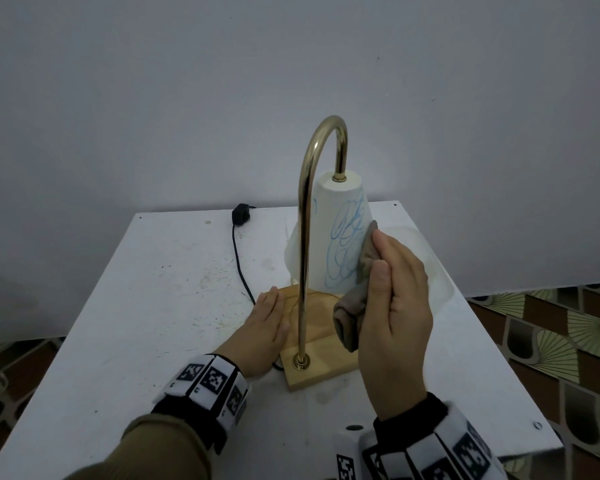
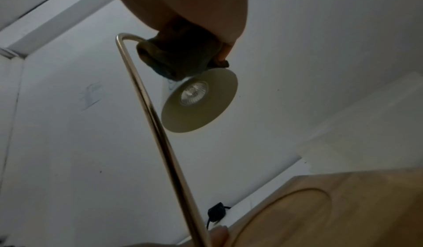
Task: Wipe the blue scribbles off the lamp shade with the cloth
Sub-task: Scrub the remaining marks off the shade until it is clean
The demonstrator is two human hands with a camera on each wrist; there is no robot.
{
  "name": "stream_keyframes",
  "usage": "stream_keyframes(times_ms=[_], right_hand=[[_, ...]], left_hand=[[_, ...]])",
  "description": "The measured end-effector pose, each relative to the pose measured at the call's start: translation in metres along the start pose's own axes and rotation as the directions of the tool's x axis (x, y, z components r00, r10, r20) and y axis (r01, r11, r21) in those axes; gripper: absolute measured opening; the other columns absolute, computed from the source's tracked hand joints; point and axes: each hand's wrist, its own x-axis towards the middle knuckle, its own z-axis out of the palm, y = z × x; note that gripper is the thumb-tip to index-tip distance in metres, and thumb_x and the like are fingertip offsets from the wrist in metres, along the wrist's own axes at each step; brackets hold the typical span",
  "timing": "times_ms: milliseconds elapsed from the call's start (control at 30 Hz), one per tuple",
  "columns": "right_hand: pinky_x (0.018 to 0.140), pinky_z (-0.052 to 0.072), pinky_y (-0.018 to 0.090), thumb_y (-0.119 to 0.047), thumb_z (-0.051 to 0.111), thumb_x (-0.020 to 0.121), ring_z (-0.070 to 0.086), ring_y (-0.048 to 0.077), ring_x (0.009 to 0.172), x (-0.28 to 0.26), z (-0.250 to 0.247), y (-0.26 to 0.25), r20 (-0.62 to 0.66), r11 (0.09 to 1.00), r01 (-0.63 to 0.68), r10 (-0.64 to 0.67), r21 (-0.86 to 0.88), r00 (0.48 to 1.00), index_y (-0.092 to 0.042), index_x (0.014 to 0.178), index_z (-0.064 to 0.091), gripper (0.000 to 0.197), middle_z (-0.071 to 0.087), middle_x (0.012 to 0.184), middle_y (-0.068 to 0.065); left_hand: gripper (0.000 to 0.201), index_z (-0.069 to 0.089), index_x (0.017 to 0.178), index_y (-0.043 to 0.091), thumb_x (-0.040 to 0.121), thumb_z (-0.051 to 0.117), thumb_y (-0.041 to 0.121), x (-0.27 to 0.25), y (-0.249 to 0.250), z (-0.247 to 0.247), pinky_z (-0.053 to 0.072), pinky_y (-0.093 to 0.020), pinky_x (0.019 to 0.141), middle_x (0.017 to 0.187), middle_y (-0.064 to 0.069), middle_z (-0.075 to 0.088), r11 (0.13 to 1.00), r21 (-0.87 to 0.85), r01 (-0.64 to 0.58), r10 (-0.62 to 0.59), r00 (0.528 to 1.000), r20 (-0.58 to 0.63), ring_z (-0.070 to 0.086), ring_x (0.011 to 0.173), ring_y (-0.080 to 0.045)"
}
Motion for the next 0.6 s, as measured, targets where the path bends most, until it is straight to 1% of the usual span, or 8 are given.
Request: stream_keyframes(times_ms=[67,100,167,200,300,433,533,600], right_hand=[[0.101,0.032,0.011,-0.027,0.031,0.097,0.044,0.010,0.121,0.001,-0.004,0.004,0.012,1.000,-0.028,0.028,-0.012,1.000,-0.009,0.129,0.051,0.042,0.053,0.125,0.000],[0.101,0.033,0.012,-0.028,0.031,0.097,0.045,0.010,0.120,0.002,-0.005,0.004,0.015,0.999,-0.048,0.048,-0.014,0.999,-0.010,0.129,0.051,0.042,0.054,0.124,-0.002],[0.101,0.035,0.013,-0.031,0.031,0.097,0.045,0.011,0.120,0.005,-0.006,0.005,0.030,0.996,-0.084,0.084,-0.020,0.996,-0.011,0.129,0.052,0.043,0.053,0.122,-0.008],[0.100,0.035,0.014,-0.032,0.030,0.096,0.046,0.011,0.120,0.006,-0.006,0.007,0.028,0.996,-0.085,0.086,-0.024,0.996,-0.012,0.129,0.052,0.044,0.053,0.121,-0.011],[0.099,0.038,0.018,-0.035,0.030,0.095,0.047,0.012,0.119,0.012,-0.008,0.006,0.025,0.993,-0.114,0.113,0.008,0.993,-0.014,0.127,0.054,0.044,0.052,0.121,-0.016],[0.101,0.038,0.019,-0.032,0.030,0.096,0.046,0.010,0.120,0.011,-0.003,-0.001,0.019,0.995,-0.092,0.092,0.026,0.996,-0.013,0.128,0.053,0.043,0.055,0.122,-0.007],[0.100,0.041,0.029,-0.029,0.031,0.097,0.047,0.016,0.120,0.002,-0.004,0.001,0.035,0.998,-0.063,0.062,0.024,0.997,-0.014,0.130,0.050,0.041,0.053,0.126,-0.004],[0.100,0.041,0.026,-0.030,0.031,0.097,0.049,0.018,0.119,0.001,-0.007,0.006,0.039,0.997,-0.078,0.077,0.024,0.996,-0.012,0.130,0.051,0.042,0.054,0.124,-0.004]], left_hand=[[0.094,0.028,0.145,0.001,0.086,0.008,0.072,0.004,-0.008,-0.001,0.009,-0.048,0.118,0.155,-0.020,0.015,0.999,0.017,-0.047,0.048,0.999,-0.007,0.010,0.144,-0.036],[0.091,0.018,0.149,0.009,0.083,0.023,0.071,0.001,-0.008,-0.006,0.011,-0.047,0.119,0.158,-0.008,0.003,0.998,0.025,-0.060,0.059,0.998,0.004,0.000,0.146,-0.028],[0.111,-0.009,0.150,0.021,0.068,0.041,0.078,-0.003,-0.008,-0.012,0.002,-0.037,0.120,0.154,0.014,-0.022,1.000,-0.013,0.012,-0.010,0.992,0.128,-0.021,0.142,-0.009],[0.117,-0.016,0.148,0.022,0.067,0.047,0.079,-0.002,-0.008,-0.013,-0.002,-0.033,0.120,0.150,0.016,-0.029,0.999,0.007,0.033,-0.034,0.987,0.157,-0.025,0.139,-0.005],[0.131,-0.022,0.146,0.018,0.055,0.037,0.091,-0.008,0.000,-0.008,-0.007,-0.025,0.114,0.149,0.012,-0.031,0.999,0.033,0.022,-0.026,0.993,0.117,-0.028,0.136,-0.004],[0.142,-0.017,0.148,0.018,0.039,0.020,0.101,-0.013,0.002,-0.002,-0.007,-0.023,0.113,0.153,0.008,-0.027,1.000,0.017,0.026,-0.026,0.999,0.023,-0.026,0.137,-0.003],[0.136,-0.016,0.148,0.017,0.049,0.033,0.095,-0.018,0.008,0.000,-0.008,-0.021,0.112,0.154,0.008,-0.026,0.999,0.020,0.038,-0.039,0.998,0.045,-0.024,0.138,-0.002],[0.121,-0.015,0.149,0.019,0.065,0.044,0.083,-0.021,0.014,0.003,-0.006,-0.022,0.113,0.154,0.010,-0.025,0.998,0.026,0.060,-0.061,0.998,0.033,-0.022,0.139,-0.002]])
